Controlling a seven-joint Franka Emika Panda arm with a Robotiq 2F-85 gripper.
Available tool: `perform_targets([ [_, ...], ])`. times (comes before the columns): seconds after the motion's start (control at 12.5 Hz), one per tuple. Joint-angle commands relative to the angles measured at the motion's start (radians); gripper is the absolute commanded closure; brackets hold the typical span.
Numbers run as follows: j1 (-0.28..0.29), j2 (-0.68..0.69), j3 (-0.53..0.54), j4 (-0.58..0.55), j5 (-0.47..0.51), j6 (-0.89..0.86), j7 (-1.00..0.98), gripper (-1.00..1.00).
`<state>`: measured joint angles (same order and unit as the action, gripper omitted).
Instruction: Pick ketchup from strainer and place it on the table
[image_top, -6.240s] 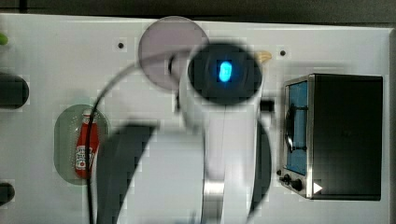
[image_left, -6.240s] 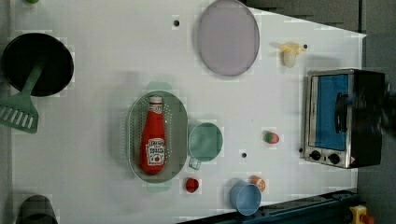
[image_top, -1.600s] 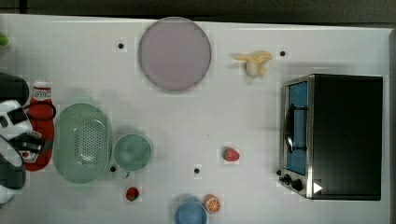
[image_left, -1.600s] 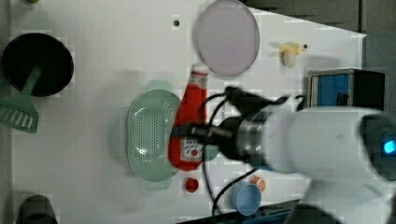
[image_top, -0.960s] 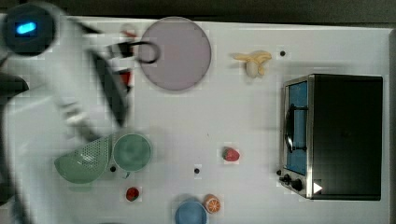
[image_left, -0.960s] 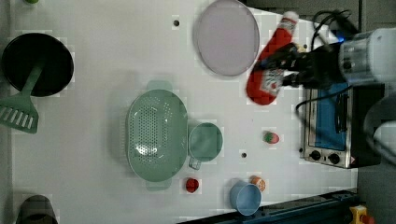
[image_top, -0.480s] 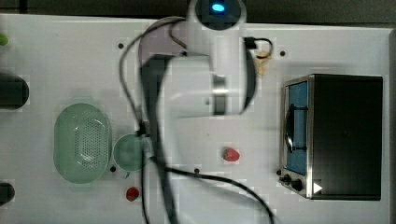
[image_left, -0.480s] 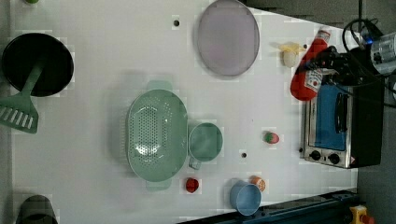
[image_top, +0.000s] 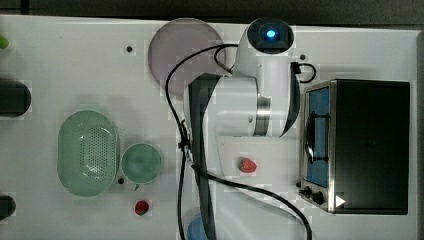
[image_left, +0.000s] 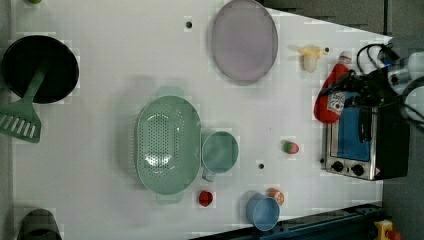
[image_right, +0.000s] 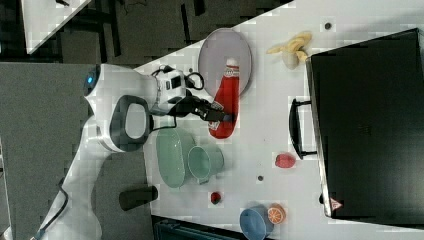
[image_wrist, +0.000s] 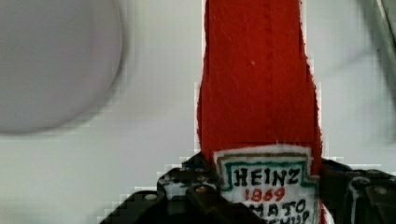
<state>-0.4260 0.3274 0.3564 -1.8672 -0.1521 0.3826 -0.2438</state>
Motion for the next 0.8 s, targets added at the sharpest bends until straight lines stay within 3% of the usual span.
perform_targets([
  [0.08, 0.039, -0.02, 0.03, -0.08, -0.036, 0.1, -0.052, -0.19],
  [0.4, 0.039, 0.01, 0.001, -0.212, -0.036, 0.235, -0.051, -0.19],
  [0.8, 0.039, 0.098, -0.03, -0.287, -0.037, 0.434, -0.05, -0.27],
])
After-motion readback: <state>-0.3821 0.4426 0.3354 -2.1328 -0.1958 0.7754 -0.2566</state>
